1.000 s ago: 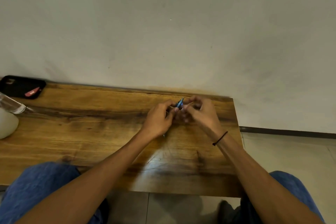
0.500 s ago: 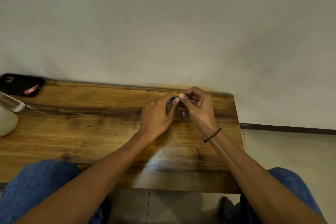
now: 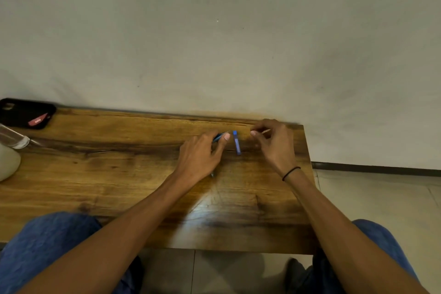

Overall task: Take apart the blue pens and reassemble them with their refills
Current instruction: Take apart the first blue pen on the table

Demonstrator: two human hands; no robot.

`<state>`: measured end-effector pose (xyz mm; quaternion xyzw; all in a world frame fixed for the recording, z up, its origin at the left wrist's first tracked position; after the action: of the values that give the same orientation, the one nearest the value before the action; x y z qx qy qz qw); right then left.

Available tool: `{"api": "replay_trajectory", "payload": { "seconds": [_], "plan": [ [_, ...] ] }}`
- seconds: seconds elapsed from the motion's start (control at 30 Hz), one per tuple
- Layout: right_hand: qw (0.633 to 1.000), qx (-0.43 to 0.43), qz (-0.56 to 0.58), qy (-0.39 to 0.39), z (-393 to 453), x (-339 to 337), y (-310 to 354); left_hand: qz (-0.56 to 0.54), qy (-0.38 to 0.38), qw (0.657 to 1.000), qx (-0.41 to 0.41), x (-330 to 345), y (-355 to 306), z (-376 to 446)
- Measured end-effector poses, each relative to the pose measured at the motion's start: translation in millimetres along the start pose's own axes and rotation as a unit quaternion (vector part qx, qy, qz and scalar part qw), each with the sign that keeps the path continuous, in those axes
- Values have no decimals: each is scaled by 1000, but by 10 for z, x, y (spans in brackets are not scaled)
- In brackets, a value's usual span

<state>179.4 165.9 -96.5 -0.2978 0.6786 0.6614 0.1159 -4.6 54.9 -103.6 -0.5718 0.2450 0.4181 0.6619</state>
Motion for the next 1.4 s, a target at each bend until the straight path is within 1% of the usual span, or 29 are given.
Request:
{"api": "replay_trajectory", "payload": {
  "seconds": [0.13, 0.2, 0.33, 0.43, 0.6, 0.7, 0.77, 0.8, 0.87, 0.93, 1.0, 1.13, 1.23, 1.4],
  "plan": [
    [987, -21, -160, 18, 18, 123, -130, 5, 18, 1000, -2, 33, 39, 4],
    [976, -13, -217, 19, 22, 177, -167, 3, 27, 1000, -8, 37, 65, 8],
    [971, 14, -240, 12, 55, 213, -215, 4, 28, 999, -33, 14, 110, 28],
    [970, 16, -242, 10, 63, 216, -220, 4, 31, 999, -38, 20, 133, 40],
    [974, 40, -222, 35, 81, 159, -225, 12, 29, 999, -31, 41, 119, 32],
    [984, 40, -175, 19, 82, 88, -180, 15, 32, 999, -13, 44, 108, 30],
    [996, 45, -73, 2, 62, 54, -83, 13, 42, 999, -1, 53, 87, 31],
    [998, 55, -6, 14, 37, 60, -23, 13, 44, 999, 2, 60, 76, 27],
    [989, 79, 109, 69, -37, 118, 69, 24, 43, 999, 5, 73, 58, 22],
    [969, 100, 189, 126, -104, 190, 109, 36, 49, 998, 10, 83, 48, 15],
    [950, 116, 243, 159, -139, 234, 133, 36, 57, 998, 19, 86, 41, 5],
    [933, 123, 283, 184, -151, 256, 147, 33, 55, 997, 31, 77, 22, -15],
    [932, 128, 286, 183, -141, 269, 123, 37, 57, 997, 41, 75, -1, -18],
    [934, 133, 287, 163, -132, 295, 114, 39, 59, 997, 37, 72, -61, -7]
  ]
}}
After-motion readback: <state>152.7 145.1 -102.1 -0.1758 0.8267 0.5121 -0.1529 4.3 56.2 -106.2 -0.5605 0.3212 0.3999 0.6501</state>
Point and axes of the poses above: each hand's wrist, its own z-axis towards the middle knuckle, its own x-axis out of the palm, y = z × x, the point moved 1 cm from there along z, towards the middle knuckle, and after that the axes turned 10 degrees about x, right-handed, at the moved point
